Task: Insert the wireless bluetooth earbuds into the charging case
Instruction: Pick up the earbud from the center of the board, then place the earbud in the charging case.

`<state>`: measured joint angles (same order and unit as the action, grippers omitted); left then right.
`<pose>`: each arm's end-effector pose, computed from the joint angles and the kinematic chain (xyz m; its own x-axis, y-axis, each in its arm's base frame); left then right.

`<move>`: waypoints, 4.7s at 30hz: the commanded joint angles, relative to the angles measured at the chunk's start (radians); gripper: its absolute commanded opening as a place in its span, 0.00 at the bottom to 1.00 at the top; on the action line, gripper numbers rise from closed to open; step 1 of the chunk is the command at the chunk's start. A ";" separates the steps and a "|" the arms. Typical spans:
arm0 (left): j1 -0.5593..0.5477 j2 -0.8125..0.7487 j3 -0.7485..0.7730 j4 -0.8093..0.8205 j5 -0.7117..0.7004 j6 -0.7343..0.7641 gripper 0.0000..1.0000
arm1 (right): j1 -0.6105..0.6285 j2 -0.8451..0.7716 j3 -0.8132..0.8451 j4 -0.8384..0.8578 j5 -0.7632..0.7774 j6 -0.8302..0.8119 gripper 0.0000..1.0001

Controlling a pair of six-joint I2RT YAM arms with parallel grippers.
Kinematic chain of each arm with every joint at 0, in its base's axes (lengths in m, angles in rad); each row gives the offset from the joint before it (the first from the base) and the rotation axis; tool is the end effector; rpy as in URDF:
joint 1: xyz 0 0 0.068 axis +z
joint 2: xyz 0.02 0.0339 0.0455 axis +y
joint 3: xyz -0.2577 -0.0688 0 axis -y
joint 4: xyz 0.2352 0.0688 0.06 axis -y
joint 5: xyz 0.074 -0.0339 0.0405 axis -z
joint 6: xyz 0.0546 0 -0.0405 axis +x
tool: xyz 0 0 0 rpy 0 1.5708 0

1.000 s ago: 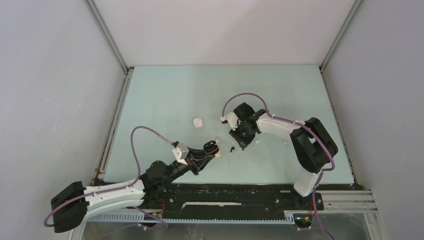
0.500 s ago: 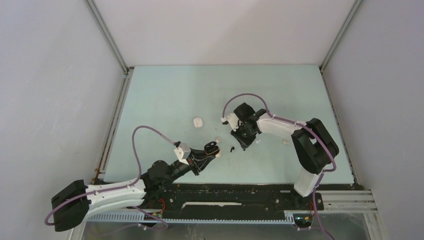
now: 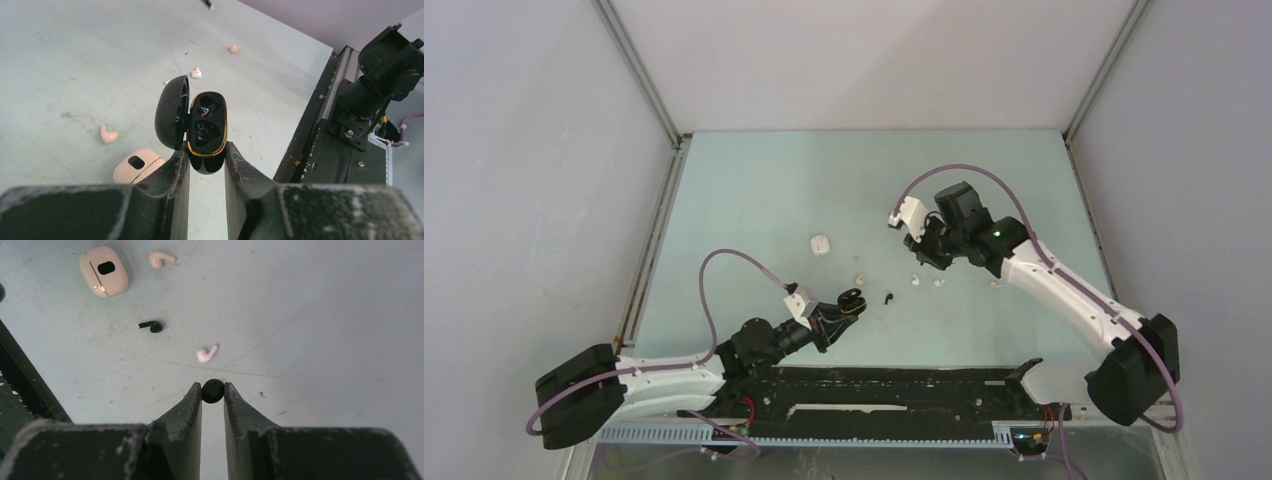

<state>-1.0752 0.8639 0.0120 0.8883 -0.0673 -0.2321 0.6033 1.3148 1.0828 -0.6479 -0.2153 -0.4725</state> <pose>0.0893 -0.1575 0.1766 -0.1777 -0.1539 -0.9720 0.8270 0.5119 -0.2323 0.2228 0.1677 0.2690 -0.2618 -0.7203 -0.6423 -0.8822 0.4485 -0.1434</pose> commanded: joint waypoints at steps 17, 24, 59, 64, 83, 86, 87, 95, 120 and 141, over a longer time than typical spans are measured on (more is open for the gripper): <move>-0.003 0.190 0.110 0.250 0.144 -0.043 0.00 | 0.284 -0.608 -0.322 0.565 -0.064 -0.418 0.00; -0.003 0.162 0.119 0.252 0.169 -0.027 0.00 | 0.407 -0.638 -0.461 0.744 0.012 -0.491 0.00; -0.003 0.115 0.134 0.210 0.365 0.010 0.00 | 0.629 -0.614 -0.625 0.940 -0.050 -0.548 0.00; -0.003 0.113 0.148 0.194 0.368 0.017 0.01 | 0.637 -0.584 -0.634 0.967 -0.046 -0.552 0.00; -0.004 0.109 0.147 0.195 0.377 0.019 0.00 | 0.638 -0.544 -0.644 0.973 -0.022 -0.577 0.00; -0.003 0.105 0.145 0.194 0.372 0.020 0.00 | 0.637 -0.543 -0.644 0.966 -0.022 -0.581 0.00; -0.004 0.104 0.144 0.195 0.371 0.020 0.00 | 0.637 -0.542 -0.644 0.966 -0.022 -0.582 0.00; -0.003 0.093 0.134 0.195 0.362 0.023 0.00 | 0.637 -0.534 -0.643 0.947 -0.024 -0.605 0.00; -0.003 0.049 0.103 0.195 0.316 0.035 0.00 | 0.638 -0.511 -0.651 0.890 -0.022 -0.687 0.00; -0.003 0.043 0.091 0.195 0.305 0.056 0.00 | 0.638 -0.509 -0.644 0.824 -0.004 -0.710 0.19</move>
<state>-1.0760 0.9348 0.1104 0.9993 0.2649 -0.2077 1.2377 0.7986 0.4374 0.2470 -0.2394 -1.1801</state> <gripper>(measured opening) 0.273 0.203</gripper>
